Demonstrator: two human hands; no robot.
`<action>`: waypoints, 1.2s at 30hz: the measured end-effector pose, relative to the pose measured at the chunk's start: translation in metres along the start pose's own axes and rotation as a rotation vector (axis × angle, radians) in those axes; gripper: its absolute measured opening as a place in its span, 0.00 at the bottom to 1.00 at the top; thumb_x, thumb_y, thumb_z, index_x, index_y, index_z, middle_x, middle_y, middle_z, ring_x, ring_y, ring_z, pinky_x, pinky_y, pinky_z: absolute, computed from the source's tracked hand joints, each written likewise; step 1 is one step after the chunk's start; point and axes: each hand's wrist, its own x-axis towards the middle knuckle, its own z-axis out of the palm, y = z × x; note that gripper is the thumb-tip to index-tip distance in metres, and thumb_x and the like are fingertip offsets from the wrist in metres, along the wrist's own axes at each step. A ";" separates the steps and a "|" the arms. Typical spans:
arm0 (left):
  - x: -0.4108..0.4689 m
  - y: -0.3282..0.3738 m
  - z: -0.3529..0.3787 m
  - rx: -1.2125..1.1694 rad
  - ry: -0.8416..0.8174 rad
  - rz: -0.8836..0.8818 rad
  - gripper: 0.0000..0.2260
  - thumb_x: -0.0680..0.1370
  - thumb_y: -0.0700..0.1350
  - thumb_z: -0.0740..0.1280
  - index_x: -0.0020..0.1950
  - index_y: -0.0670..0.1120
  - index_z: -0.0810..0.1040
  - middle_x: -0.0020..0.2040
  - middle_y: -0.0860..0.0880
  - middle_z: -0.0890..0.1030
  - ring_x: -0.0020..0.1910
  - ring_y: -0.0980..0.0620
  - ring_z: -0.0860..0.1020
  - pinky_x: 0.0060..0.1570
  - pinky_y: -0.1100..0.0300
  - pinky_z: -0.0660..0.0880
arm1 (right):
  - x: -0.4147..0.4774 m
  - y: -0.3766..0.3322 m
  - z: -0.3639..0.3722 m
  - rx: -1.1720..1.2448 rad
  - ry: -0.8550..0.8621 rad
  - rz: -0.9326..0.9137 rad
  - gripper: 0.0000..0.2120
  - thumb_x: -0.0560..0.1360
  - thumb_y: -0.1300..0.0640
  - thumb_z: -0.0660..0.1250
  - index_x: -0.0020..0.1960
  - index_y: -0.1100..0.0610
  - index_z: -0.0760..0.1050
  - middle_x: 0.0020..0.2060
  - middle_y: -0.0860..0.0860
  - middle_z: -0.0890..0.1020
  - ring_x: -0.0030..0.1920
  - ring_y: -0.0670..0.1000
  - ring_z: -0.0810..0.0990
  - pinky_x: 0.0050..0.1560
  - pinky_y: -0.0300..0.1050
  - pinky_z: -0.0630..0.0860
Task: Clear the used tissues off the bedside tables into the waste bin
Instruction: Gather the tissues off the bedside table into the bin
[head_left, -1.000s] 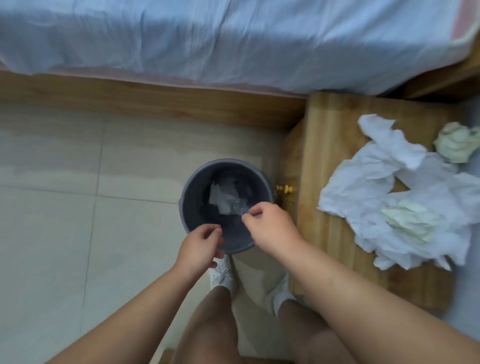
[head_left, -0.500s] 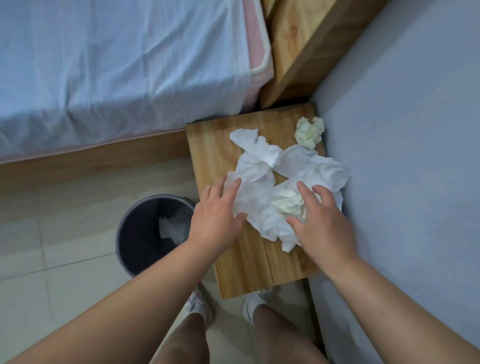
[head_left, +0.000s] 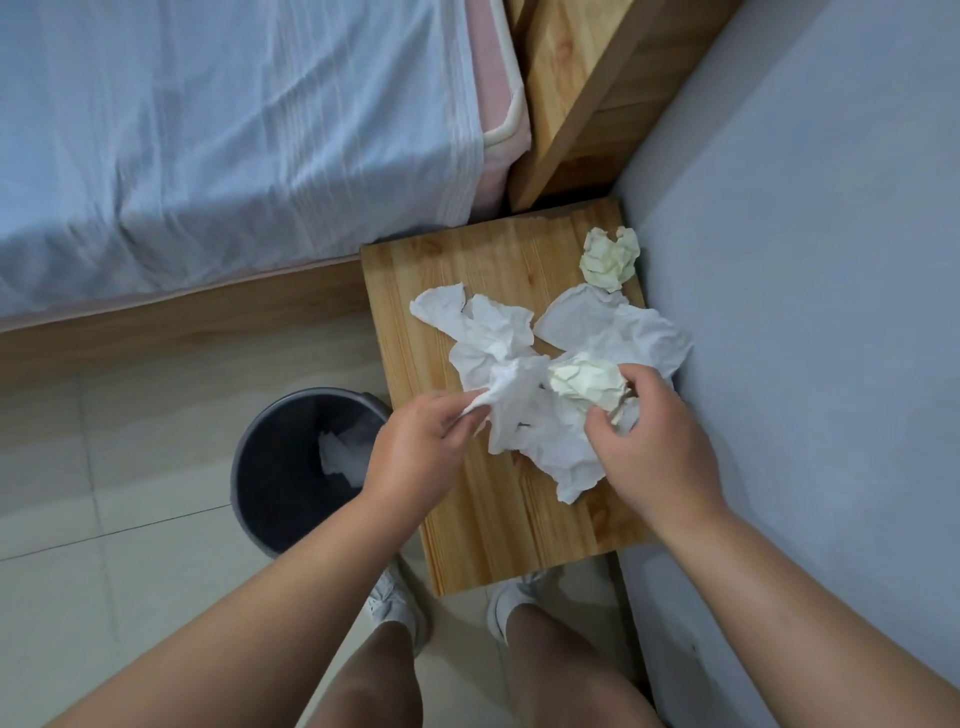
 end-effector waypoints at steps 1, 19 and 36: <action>-0.007 0.003 -0.003 -0.073 -0.009 -0.004 0.11 0.84 0.55 0.66 0.63 0.64 0.84 0.49 0.58 0.86 0.48 0.58 0.82 0.48 0.55 0.80 | -0.002 -0.002 -0.003 0.047 0.008 0.023 0.22 0.76 0.46 0.68 0.68 0.48 0.71 0.53 0.47 0.83 0.46 0.50 0.79 0.38 0.42 0.72; -0.102 -0.149 -0.094 -0.494 0.379 -0.497 0.11 0.87 0.50 0.60 0.50 0.57 0.80 0.39 0.46 0.85 0.35 0.52 0.83 0.39 0.47 0.80 | -0.054 -0.137 0.114 0.259 -0.262 -0.139 0.13 0.73 0.37 0.68 0.57 0.34 0.73 0.51 0.25 0.78 0.40 0.40 0.81 0.35 0.43 0.79; -0.088 -0.249 -0.100 -0.285 0.010 -0.755 0.21 0.84 0.56 0.63 0.74 0.48 0.77 0.65 0.45 0.83 0.52 0.44 0.84 0.45 0.50 0.83 | -0.062 -0.159 0.216 -0.021 -0.539 -0.085 0.36 0.78 0.45 0.71 0.82 0.47 0.60 0.77 0.47 0.72 0.75 0.51 0.72 0.69 0.47 0.72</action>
